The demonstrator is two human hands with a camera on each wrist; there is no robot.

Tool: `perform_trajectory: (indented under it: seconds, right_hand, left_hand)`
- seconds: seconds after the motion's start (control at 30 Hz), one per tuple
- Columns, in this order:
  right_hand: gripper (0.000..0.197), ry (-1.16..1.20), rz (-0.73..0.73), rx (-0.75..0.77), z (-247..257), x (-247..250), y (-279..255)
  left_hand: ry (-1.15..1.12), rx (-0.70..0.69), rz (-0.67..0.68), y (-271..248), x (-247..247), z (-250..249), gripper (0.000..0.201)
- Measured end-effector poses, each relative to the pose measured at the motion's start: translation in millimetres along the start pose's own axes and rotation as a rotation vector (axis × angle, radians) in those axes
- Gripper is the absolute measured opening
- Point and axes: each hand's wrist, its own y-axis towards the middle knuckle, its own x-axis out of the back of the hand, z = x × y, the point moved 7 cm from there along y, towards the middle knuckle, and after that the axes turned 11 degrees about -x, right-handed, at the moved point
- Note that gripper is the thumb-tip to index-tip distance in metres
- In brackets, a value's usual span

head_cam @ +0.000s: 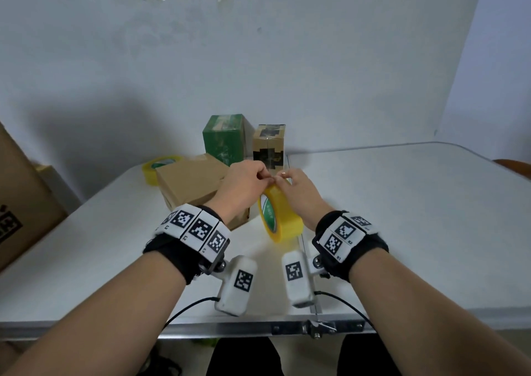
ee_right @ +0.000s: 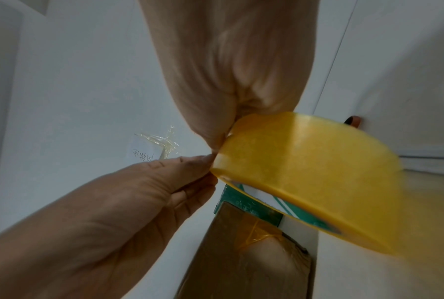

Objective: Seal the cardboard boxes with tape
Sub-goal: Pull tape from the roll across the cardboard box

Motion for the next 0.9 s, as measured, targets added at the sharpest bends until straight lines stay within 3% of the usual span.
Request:
perform_trajectory:
  seconds: [0.17, 0.27, 0.37, 0.43, 0.47, 0.6, 0.7, 0.83, 0.9]
  right_hand:
    - [0.029, 0.027, 0.12, -0.004, -10.0, -6.5, 3.5]
    - [0.035, 0.172, 0.197, -0.045, -20.9, -5.9, 4.7]
    - [0.082, 0.296, 0.136, -0.159, -39.1, 1.3, 8.6]
    - [0.109, 0.233, 0.212, -0.253, -51.1, -7.1, 8.1]
    - [0.109, 0.161, 0.266, -0.259, -56.0, -13.2, 8.1]
    - [0.071, 0.067, 0.367, -0.186, -55.2, -23.5, 3.0]
    - [0.086, 0.033, 0.389, -0.185, -53.1, -24.8, 5.9]
    - [0.081, 0.005, 0.413, -0.157, -48.4, -25.0, 5.4]
    - [0.089, -0.005, 0.403, -0.149, -50.1, -25.3, 6.8]
  left_hand:
    - [0.092, -0.055, -0.016, -2.1, 2.4, -9.0, 0.011]
    - [0.11, -0.099, -0.013, -2.8, 2.9, -13.7, 0.01]
    - [0.16, -0.13, 0.003, -3.3, 0.1, -16.8, 0.01]
    - [0.172, -0.15, -0.003, -3.5, -1.3, -15.7, 0.009]
    - [0.165, -0.169, -0.001, -3.7, -2.3, -15.8, 0.01]
    - [0.142, -0.219, 0.074, -2.6, -7.5, -21.8, 0.015]
    - [0.03, -0.156, 0.053, -0.1, -5.5, -14.3, 0.015]
    - [-0.108, -0.123, 0.065, -3.2, -0.4, -8.0, 0.012]
    - [-0.147, -0.115, 0.066, -5.0, 2.1, -12.1, 0.01]
